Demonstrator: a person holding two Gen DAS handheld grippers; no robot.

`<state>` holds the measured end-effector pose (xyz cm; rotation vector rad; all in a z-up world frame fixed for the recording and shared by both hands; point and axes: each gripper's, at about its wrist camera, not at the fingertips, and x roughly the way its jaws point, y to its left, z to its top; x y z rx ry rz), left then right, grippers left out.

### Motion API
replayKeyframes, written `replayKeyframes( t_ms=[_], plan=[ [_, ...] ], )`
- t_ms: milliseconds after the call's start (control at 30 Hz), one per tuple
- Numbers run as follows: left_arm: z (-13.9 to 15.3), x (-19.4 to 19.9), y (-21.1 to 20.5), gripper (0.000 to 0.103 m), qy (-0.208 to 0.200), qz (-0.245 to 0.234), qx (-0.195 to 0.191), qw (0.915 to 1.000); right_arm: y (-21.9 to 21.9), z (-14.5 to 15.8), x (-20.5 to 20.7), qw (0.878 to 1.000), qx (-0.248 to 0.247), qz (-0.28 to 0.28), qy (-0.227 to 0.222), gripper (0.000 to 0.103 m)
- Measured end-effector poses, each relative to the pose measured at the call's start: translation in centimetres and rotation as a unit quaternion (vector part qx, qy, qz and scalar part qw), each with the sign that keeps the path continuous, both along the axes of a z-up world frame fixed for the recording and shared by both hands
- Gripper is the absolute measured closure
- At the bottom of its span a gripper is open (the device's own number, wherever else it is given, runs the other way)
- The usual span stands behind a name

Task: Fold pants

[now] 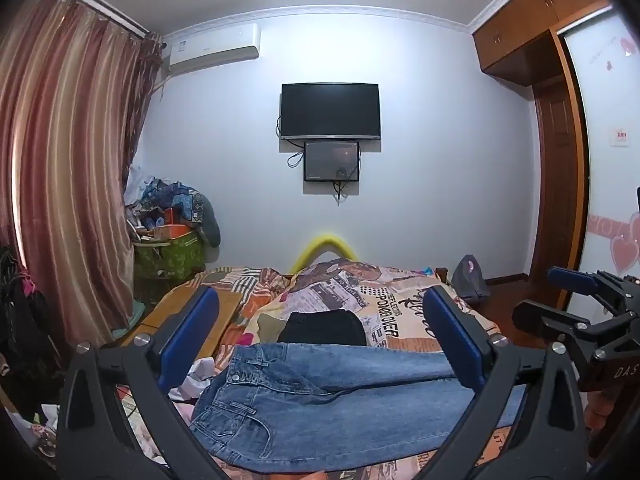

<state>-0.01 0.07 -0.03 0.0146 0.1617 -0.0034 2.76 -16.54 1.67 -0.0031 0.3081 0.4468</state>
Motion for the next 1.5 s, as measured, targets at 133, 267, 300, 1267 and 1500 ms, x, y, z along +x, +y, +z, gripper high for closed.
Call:
replayKeyframes(
  t_ms=[133,267,300,1267,1500],
  plan=[
    [-0.2,0.8,-0.4,0.0,0.015,0.002,0.001,0.9999,0.0,0.0,0.1,1.0,0.0,-0.001,-0.001,0.0],
    [-0.1,1.2,1.0,0.0,0.013,0.002,-0.019,0.9997,-0.3,0.0,0.2,1.0,0.001,-0.001,-0.002,0.0],
    [-0.4,1.0,0.9,0.0,0.009,0.001,-0.019,0.9998,-0.3,0.0,0.3,1.0,0.001,-0.001,-0.001,0.0],
    [-1.2,1.6,0.9,0.0,0.021,-0.001,-0.018,0.9996,0.0,-0.2,0.4,1.0,0.005,-0.003,0.008,0.0],
    [-1.2,1.9,1.0,0.0,0.022,-0.002,-0.018,0.9996,0.0,-0.3,0.5,1.0,0.004,-0.003,0.008,0.0]
  ],
)
